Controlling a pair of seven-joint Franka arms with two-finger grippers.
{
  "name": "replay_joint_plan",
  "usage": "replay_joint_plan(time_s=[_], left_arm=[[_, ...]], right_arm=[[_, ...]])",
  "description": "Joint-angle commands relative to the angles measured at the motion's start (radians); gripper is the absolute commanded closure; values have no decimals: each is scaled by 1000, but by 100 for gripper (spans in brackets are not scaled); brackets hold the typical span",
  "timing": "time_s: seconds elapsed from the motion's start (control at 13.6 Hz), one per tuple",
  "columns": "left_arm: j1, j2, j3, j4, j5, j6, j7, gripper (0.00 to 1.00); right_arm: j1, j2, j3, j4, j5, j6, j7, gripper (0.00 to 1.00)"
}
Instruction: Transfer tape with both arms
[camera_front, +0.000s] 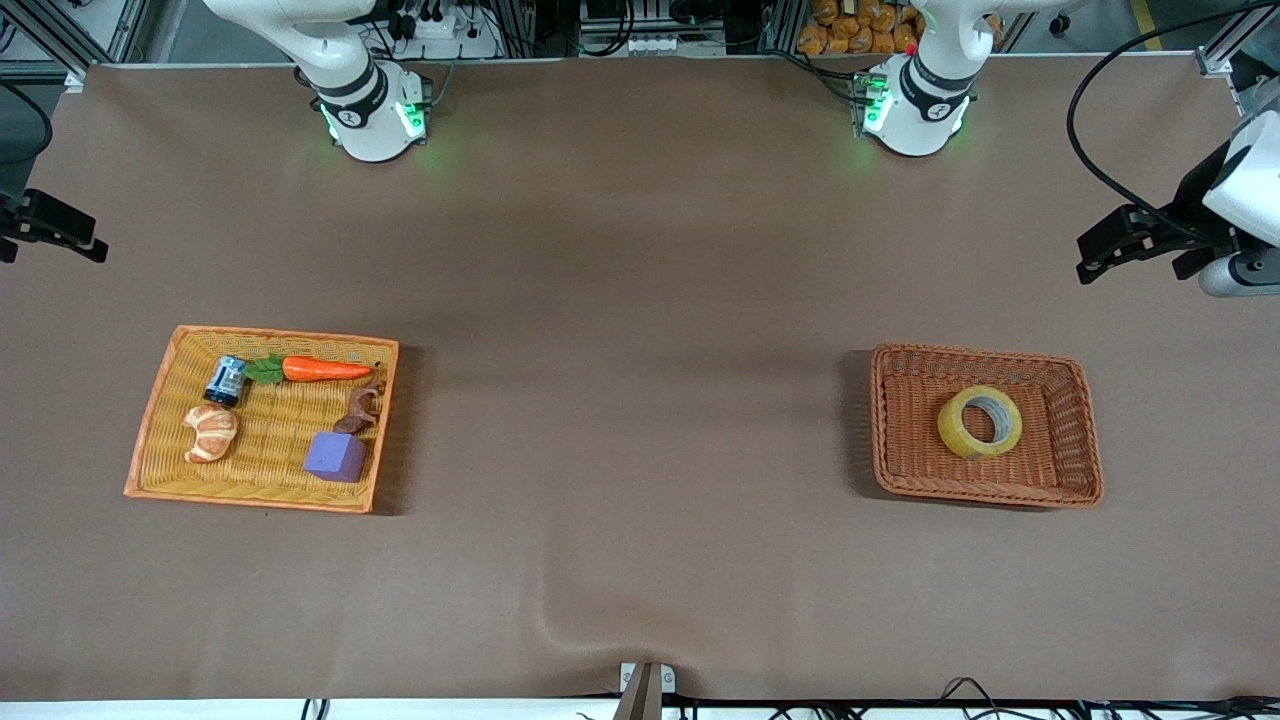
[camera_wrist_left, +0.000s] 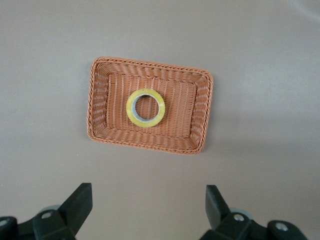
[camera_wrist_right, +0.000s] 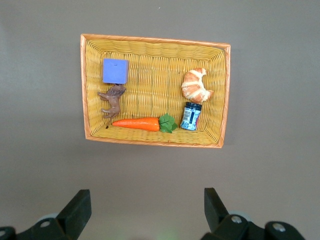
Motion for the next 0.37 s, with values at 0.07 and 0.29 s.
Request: replay_joint_plan(time_s=[0.07, 0.29], left_arm=[[-7, -19, 23, -17, -25, -11, 50, 0], [-10, -14, 23, -14, -17, -11, 48, 0]], right_arm=[[-23, 6, 10, 9, 18, -7, -15, 0], [-29, 8, 10, 6, 18, -7, -21, 0]])
